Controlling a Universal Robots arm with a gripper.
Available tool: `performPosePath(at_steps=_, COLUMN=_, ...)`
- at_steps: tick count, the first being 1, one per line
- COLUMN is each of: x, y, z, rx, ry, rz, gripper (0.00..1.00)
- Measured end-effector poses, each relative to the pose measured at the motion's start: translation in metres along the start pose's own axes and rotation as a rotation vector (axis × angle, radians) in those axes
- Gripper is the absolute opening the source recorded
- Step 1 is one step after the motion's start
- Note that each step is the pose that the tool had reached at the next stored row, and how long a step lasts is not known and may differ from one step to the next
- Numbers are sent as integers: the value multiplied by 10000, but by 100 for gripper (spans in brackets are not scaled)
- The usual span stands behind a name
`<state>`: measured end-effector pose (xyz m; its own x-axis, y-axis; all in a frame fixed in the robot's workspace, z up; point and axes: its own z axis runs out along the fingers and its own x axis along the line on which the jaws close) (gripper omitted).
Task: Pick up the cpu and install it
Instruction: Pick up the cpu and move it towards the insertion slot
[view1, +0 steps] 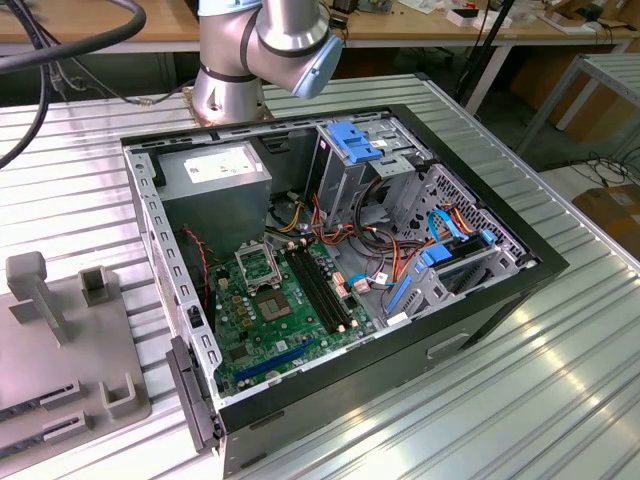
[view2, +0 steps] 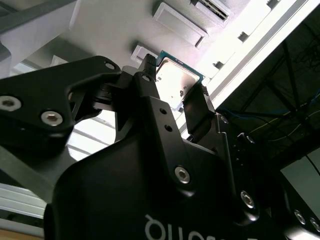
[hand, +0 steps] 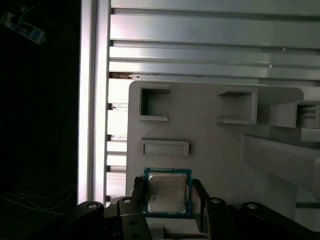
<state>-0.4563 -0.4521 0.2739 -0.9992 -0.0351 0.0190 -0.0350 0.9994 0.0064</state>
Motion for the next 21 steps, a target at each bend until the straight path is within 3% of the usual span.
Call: performPosePath(at_steps=21, x=2, y=1, z=-130, rx=-2, ry=4, rz=0, gripper=47)
